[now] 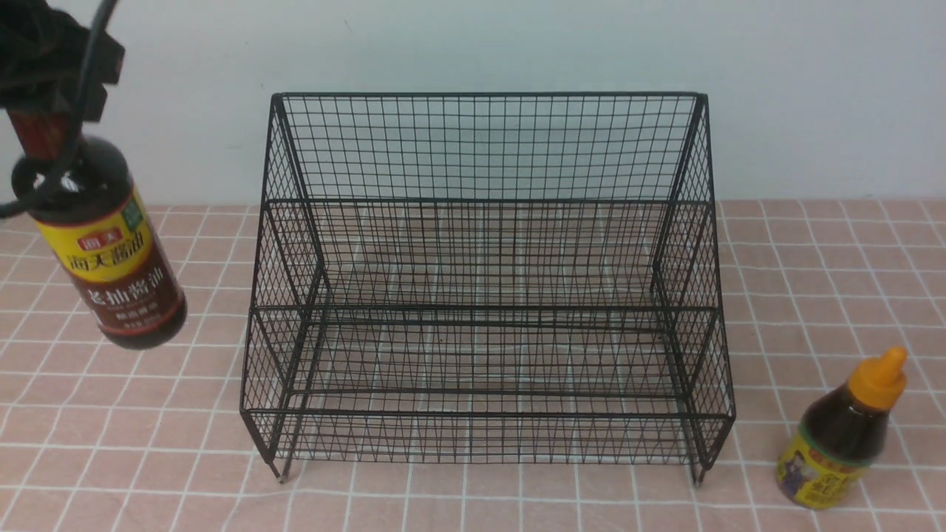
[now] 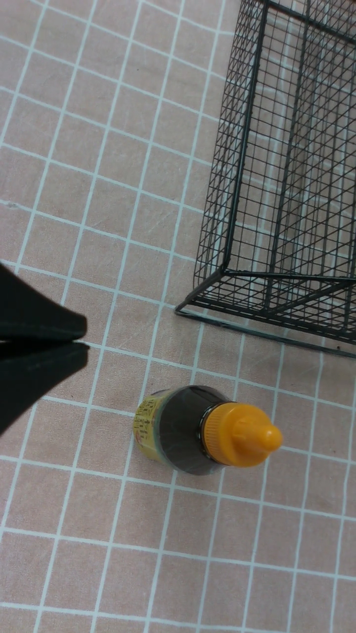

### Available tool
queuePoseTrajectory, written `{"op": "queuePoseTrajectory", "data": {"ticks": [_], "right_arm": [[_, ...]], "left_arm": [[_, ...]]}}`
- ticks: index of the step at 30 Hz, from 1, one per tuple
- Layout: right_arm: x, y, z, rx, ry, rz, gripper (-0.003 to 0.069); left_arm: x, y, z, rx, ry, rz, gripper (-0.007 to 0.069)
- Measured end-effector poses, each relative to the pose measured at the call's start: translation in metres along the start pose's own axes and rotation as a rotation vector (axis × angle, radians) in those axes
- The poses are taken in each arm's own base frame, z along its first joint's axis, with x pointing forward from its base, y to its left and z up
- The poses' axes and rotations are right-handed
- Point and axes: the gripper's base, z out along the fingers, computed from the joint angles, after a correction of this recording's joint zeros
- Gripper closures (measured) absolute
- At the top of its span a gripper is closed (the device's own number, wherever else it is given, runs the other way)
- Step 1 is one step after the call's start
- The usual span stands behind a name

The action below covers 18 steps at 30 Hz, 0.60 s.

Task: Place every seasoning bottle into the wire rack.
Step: Use the left arm to put the condiment bottle back on the shelf

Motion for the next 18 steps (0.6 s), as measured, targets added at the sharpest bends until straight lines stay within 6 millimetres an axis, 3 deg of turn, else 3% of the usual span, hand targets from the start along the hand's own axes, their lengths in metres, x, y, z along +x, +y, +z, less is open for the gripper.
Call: {"op": "queuePoseTrajectory", "data": {"ticks": [6, 10, 15, 17, 18], "right_arm": [[0.0, 0.0, 0.0, -0.001, 0.0, 0.0, 0.0673], [0.0, 0.001, 0.0, -0.011, -0.003, 0.004, 0.0673], [-0.001, 0.003, 0.0, -0.038, -0.009, 0.017, 0.0673], [-0.002, 0.005, 0.0, -0.054, -0.016, 0.024, 0.0673], [-0.002, 0.007, 0.0, -0.072, -0.024, 0.03, 0.0673]], "left_arm": [[-0.021, -0.009, -0.037, 0.125, -0.141, -0.012, 0.0362], [-0.027, -0.017, -0.05, 0.216, -0.196, -0.033, 0.0362], [-0.033, -0.024, -0.045, 0.295, -0.217, -0.036, 0.0362], [-0.035, -0.026, -0.036, 0.318, -0.203, -0.032, 0.0362], [-0.039, -0.027, -0.022, 0.334, -0.183, -0.031, 0.0362]]}}
